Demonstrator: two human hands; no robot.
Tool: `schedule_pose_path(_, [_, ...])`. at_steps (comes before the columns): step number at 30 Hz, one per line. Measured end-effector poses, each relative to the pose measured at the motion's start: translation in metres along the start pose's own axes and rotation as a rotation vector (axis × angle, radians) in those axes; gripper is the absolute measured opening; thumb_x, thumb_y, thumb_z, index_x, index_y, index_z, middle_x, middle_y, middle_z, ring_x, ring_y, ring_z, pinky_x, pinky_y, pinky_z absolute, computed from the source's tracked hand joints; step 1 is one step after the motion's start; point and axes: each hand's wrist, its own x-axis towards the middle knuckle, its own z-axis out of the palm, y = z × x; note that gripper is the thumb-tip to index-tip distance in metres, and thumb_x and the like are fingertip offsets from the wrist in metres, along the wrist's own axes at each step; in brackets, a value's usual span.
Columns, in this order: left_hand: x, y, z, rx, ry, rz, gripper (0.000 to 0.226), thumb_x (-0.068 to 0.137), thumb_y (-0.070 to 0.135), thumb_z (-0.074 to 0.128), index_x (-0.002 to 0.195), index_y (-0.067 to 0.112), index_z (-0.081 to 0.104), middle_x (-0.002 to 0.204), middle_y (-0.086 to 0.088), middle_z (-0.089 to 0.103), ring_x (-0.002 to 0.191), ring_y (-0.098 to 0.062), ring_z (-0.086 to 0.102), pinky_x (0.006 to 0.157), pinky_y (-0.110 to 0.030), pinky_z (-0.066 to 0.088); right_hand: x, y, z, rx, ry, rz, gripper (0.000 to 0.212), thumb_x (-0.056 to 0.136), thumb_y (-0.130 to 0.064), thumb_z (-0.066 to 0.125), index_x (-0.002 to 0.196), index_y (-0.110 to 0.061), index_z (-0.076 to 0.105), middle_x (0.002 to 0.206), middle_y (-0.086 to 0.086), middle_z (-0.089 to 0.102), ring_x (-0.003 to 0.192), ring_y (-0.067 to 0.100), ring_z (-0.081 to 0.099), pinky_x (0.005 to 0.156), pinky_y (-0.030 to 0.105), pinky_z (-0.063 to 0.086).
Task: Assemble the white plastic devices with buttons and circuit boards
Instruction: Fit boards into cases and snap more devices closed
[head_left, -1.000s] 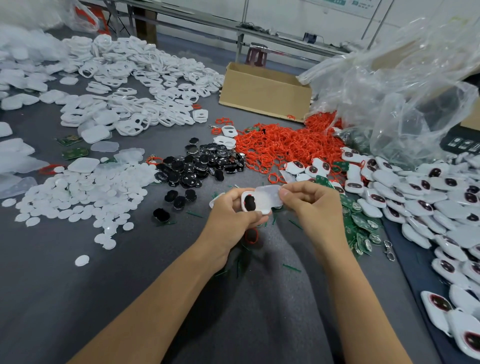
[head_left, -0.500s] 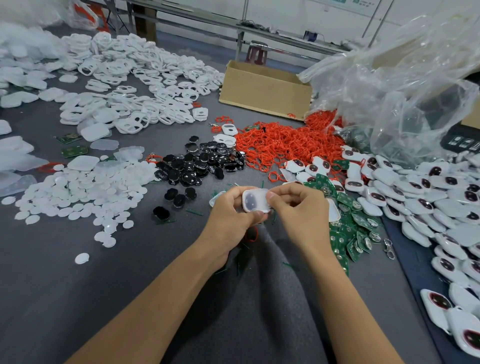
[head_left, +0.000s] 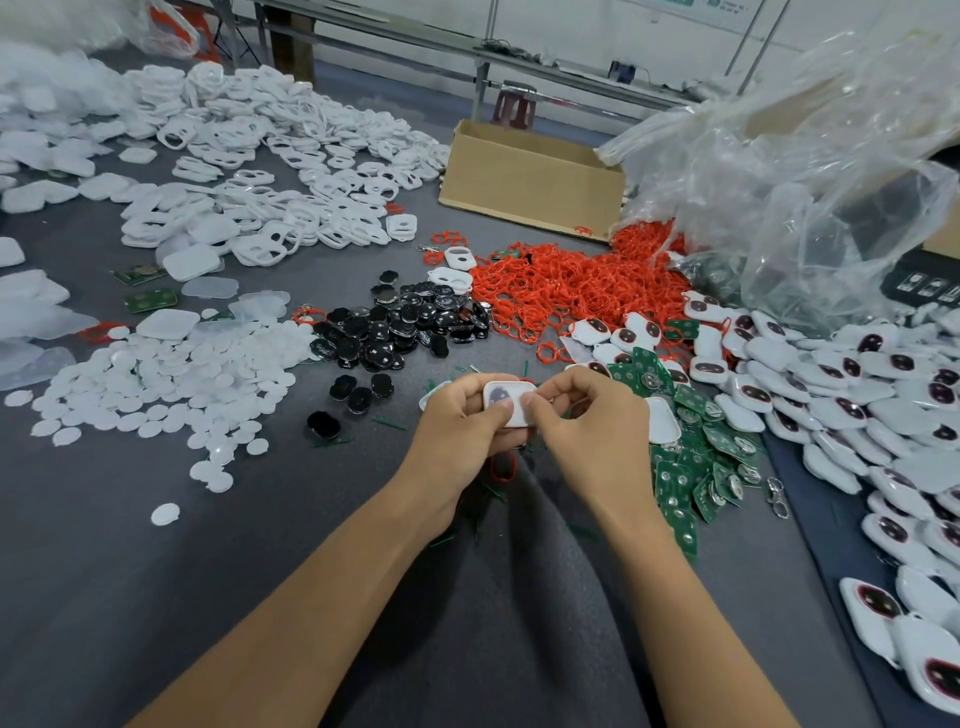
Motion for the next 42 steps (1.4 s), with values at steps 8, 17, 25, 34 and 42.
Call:
schedule_pose_path(8, [-0.001, 0.001, -0.002, -0.031, 0.024, 0.023, 0.017, 0.093, -0.008, 0.051, 0.102, 0.0, 0.063, 0.102, -0.018, 0.069, 0.085, -0.019, 0.068, 0.074, -0.025, 0.059, 0.004, 0.006, -0.002, 0.36, -0.153, 0.213, 0.012, 0.079, -0.014, 0.074, 0.072, -0.019, 0.066, 0.065, 0.0, 0.063, 0.06, 0.01, 0.054, 0.061, 0.025, 0.042])
schedule_pose_path(17, [0.002, -0.002, -0.005, -0.021, 0.103, 0.023, 0.016, 0.093, -0.008, 0.052, 0.098, 0.0, 0.064, 0.102, -0.018, 0.069, 0.08, -0.023, 0.072, 0.067, -0.021, 0.058, 0.017, 0.028, -0.082, -0.452, -0.125, 0.273, 0.024, 0.079, -0.005, 0.058, 0.071, -0.027, 0.066, 0.083, -0.004, 0.069, 0.079, 0.019, 0.063, 0.073, 0.033, 0.052])
schedule_pose_path(25, [0.002, -0.001, -0.004, 0.015, 0.105, 0.019, 0.017, 0.091, -0.009, 0.054, 0.101, 0.0, 0.065, 0.101, -0.018, 0.069, 0.083, -0.026, 0.072, 0.067, -0.022, 0.059, 0.018, 0.023, -0.094, -0.625, -0.517, 0.396, 0.025, 0.071, -0.018, 0.081, 0.069, -0.029, 0.058, 0.082, -0.003, 0.06, 0.084, 0.016, 0.058, 0.072, 0.028, 0.046])
schedule_pose_path(34, [-0.001, -0.002, -0.003, 0.05, 0.062, 0.023, 0.018, 0.091, -0.009, 0.053, 0.101, 0.0, 0.065, 0.091, -0.01, 0.07, 0.071, -0.018, 0.071, 0.071, -0.026, 0.06, 0.017, 0.014, -0.072, 0.187, -0.167, 0.243, 0.012, 0.082, -0.007, 0.071, 0.087, -0.011, 0.061, 0.064, 0.003, 0.059, 0.044, 0.009, 0.056, 0.044, 0.018, 0.038])
schedule_pose_path(42, [-0.001, -0.001, -0.003, 0.042, 0.038, 0.031, 0.018, 0.092, -0.009, 0.052, 0.105, -0.004, 0.063, 0.093, -0.014, 0.07, 0.069, -0.013, 0.07, 0.067, -0.023, 0.059, 0.012, 0.0, -0.043, 0.543, -0.407, 0.185, 0.027, 0.086, 0.016, 0.053, 0.108, 0.003, 0.06, 0.066, 0.013, 0.063, 0.054, 0.007, 0.062, 0.051, 0.016, 0.048])
